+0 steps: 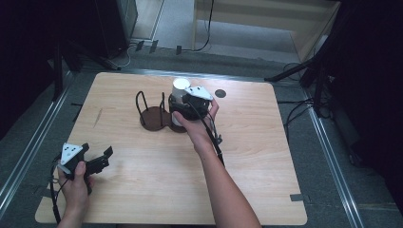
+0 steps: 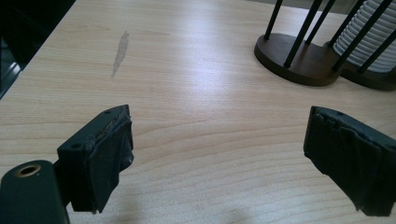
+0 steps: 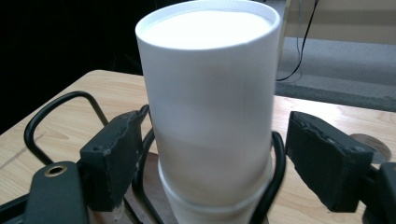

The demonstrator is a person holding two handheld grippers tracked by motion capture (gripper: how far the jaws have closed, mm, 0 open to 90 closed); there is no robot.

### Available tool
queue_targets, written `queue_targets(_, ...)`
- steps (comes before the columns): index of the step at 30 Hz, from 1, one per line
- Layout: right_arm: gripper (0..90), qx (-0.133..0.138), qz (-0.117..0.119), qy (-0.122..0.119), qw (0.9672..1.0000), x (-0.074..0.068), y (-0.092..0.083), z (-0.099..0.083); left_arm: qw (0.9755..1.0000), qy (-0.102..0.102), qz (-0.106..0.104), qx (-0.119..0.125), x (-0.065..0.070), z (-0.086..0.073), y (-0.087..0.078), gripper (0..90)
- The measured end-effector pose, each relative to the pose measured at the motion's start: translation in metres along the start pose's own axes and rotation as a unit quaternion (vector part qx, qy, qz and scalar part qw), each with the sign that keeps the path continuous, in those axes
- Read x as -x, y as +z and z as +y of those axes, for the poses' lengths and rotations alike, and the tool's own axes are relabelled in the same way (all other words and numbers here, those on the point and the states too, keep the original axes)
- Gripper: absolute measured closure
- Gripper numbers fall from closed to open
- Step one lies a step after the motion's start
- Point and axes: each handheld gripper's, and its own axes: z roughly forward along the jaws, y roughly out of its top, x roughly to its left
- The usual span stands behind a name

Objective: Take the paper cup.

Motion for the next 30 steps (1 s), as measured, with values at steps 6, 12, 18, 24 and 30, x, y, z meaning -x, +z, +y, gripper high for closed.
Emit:
queue_targets(6,20.0,-0.013,-0.01,0.006,0.9999,-0.005,0.015,0.003,1.0,0.003,0.0,-0.002,0.0,0.0,0.0,8.6)
queue_targets(12,26.1,-0.004,-0.018,-0.008,0.9998,-0.004,0.017,0.004,1.0,0.002,0.0,-0.002,0.001,0.0,0.001,8.6)
queue_targets(18,29.4,0.017,-0.018,-0.012,0.9996,-0.006,0.009,0.014,1.0,0.005,-0.001,-0.004,0.001,0.0,0.001,8.6)
queue_targets(24,31.0,0.032,-0.019,-0.02,0.9991,-0.007,0.005,0.02,1.0,0.005,-0.001,-0.004,0.001,0.0,0.001,8.6)
queue_targets(30,31.1,0.046,-0.014,-0.013,0.9987,-0.008,-0.002,0.032,1.0,-0.001,0.002,-0.005,0.001,0.001,0.002,8.6)
